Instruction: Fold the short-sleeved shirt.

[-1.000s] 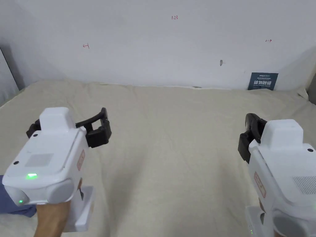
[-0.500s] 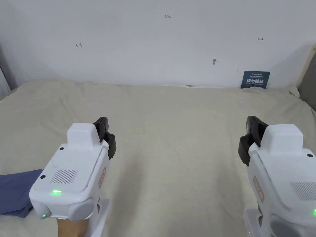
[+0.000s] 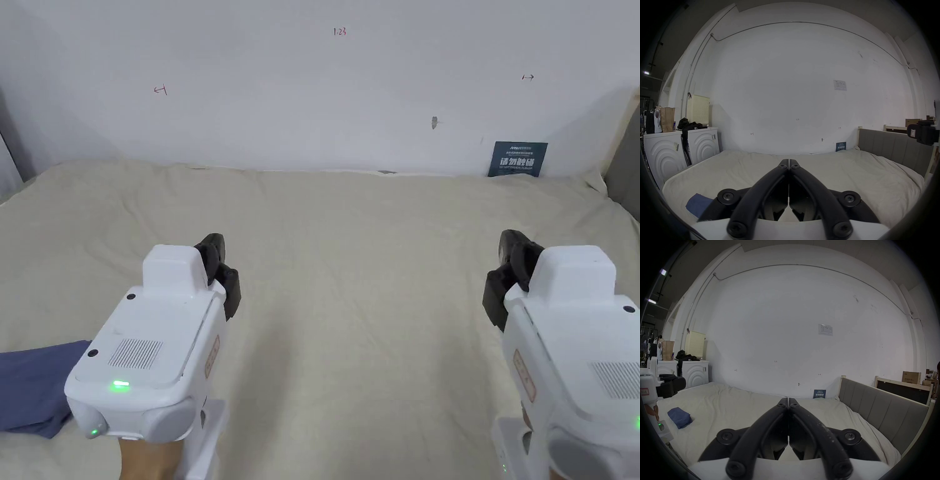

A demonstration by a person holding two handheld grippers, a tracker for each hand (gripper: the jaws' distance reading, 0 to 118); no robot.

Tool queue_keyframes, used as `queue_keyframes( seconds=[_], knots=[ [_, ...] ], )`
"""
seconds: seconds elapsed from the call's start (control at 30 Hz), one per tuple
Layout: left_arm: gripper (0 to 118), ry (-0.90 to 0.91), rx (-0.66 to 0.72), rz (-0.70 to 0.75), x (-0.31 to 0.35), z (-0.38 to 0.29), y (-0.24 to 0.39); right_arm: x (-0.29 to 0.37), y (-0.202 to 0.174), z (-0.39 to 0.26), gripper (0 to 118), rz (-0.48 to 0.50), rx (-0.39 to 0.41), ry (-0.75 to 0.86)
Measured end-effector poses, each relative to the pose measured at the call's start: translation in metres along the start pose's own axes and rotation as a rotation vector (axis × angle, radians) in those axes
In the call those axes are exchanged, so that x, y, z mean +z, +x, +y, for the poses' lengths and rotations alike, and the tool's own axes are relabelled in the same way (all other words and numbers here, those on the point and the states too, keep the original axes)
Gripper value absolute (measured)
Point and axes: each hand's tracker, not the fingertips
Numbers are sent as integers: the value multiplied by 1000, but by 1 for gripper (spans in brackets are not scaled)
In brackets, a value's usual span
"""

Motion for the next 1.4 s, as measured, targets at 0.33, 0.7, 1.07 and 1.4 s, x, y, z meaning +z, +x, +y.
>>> queue_keyframes(
  seconds=[0.33, 0.7, 1.07, 1.4],
  knots=[
    [0, -3, 4, -5, 1, 1, 1, 2, 0, -1, 2, 3, -3, 0],
    [0, -7, 7, -4, 0, 1, 0, 3, -2, 0, 2, 3, 5, 6],
    [0, -13, 9, -7, 2, 2, 1, 5, -2, 3, 2, 3, 6, 11],
    [0, -14, 21, -2, 4, 3, -1, 7, -1, 4, 2, 1, 8, 14]
  ],
)
